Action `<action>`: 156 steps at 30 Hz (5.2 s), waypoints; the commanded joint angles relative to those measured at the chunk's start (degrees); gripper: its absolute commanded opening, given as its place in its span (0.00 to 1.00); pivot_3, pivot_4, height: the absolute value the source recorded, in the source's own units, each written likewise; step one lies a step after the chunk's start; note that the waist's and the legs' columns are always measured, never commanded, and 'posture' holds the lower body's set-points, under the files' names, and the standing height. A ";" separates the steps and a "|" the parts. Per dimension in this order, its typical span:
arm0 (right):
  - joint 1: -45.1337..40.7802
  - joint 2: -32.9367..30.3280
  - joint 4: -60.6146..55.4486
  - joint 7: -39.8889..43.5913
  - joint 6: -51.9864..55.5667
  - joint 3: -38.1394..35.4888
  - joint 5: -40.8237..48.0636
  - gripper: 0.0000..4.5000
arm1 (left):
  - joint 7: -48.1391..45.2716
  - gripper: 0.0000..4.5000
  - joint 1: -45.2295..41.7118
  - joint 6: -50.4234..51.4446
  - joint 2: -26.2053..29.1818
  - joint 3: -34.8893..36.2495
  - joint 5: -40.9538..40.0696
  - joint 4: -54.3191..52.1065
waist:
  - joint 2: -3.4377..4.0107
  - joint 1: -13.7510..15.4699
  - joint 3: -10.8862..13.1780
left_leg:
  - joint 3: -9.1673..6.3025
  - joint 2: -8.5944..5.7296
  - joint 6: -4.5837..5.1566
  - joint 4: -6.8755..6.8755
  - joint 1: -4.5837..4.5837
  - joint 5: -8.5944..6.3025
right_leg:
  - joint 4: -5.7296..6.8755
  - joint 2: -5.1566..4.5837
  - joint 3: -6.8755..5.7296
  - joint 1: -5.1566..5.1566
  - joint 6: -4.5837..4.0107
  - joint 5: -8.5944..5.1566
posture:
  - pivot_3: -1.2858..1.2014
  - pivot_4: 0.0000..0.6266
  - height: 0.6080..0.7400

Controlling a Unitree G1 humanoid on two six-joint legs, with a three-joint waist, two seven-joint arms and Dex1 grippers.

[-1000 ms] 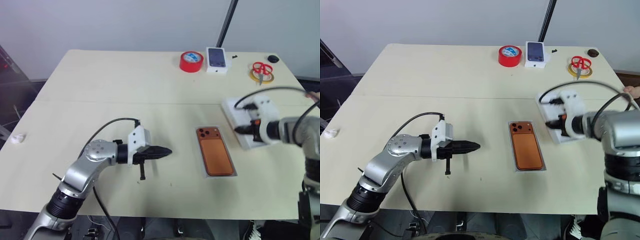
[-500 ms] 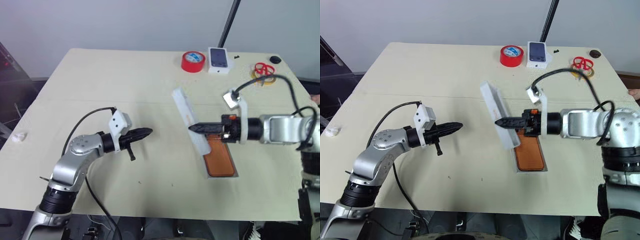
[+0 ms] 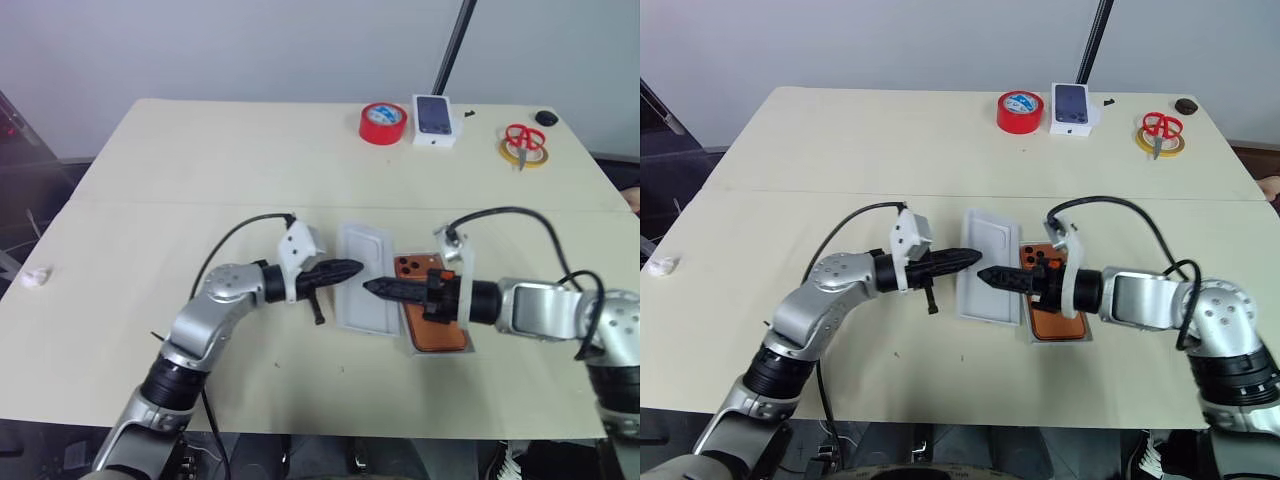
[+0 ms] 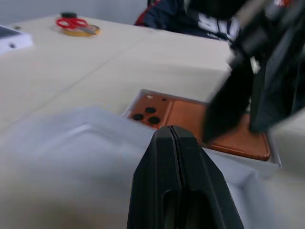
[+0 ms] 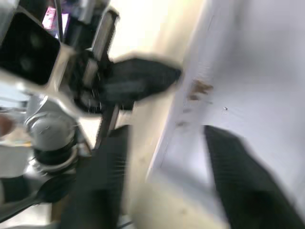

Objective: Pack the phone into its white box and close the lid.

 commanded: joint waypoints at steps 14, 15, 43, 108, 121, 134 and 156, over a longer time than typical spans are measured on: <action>-7.81 -9.96 -9.10 7.03 1.83 2.50 -15.61 0.76 | -0.26 0.00 -1.23 -0.26 3.67 8.03 -0.88 0.84 | -0.01 -0.30 0.00 | 0.00 0.19 0.00 -0.05 0.03 0.00 | 0.03 0.10 0.04 -0.06 -0.02 0.00 | 0.52 0.24 0.89; -8.45 -8.67 -9.73 6.49 2.00 4.00 -16.42 0.76 | -0.67 0.00 -0.26 -0.40 5.64 9.77 -1.16 0.84 | 0.01 -0.37 -0.01 | -0.01 0.27 0.00 -0.06 0.05 0.00 | 0.04 0.17 0.04 -0.06 -0.03 0.01 | 0.52 0.24 0.89; -4.55 -5.72 -18.56 56.82 -31.47 35.32 -96.07 0.01 | 0.37 0.00 12.89 1.22 15.51 19.27 -3.67 -5.86 | 0.04 1.01 0.00 | 0.07 0.17 -0.02 0.08 -0.36 0.01 | 0.07 -0.10 -0.08 -0.48 -0.13 0.06 | 0.52 0.24 0.89; 9.86 -12.42 -0.54 67.91 -45.33 1.25 -100.87 0.01 | -4.29 0.00 -8.43 -0.19 -10.41 -6.50 4.23 12.35 | 0.04 1.38 -0.02 | 0.00 -0.09 -0.02 0.09 0.12 0.02 | 0.07 0.08 -0.09 0.07 -0.07 0.04 | 0.52 0.24 0.89; 8.14 -14.16 4.09 67.42 -49.55 1.43 -108.11 0.01 | -2.36 0.00 -8.26 2.54 -8.56 -1.21 3.18 12.30 | 0.08 1.29 -0.04 | 0.01 -0.08 -0.03 0.09 0.15 0.02 | 0.08 0.08 -0.08 0.07 -0.06 0.04 | 0.52 0.24 0.89; 9.12 -10.90 -1.25 68.84 -46.80 3.45 -106.67 0.01 | -3.46 0.00 -10.62 1.89 -4.81 -3.87 6.86 16.44 | 0.08 1.44 -0.04 | 0.01 -0.09 -0.04 0.09 0.14 0.03 | 0.07 0.04 -0.09 0.09 -0.06 0.04 | 0.52 0.24 0.89; 15.44 -12.60 -5.28 71.01 -46.45 -0.87 -105.63 0.01 | -9.22 0.00 -12.70 0.90 -10.56 -8.90 8.61 17.46 | 0.09 1.46 -0.04 | 0.01 -0.10 -0.04 0.11 0.15 0.03 | 0.07 0.06 -0.09 0.11 -0.05 0.03 | 0.52 0.24 0.89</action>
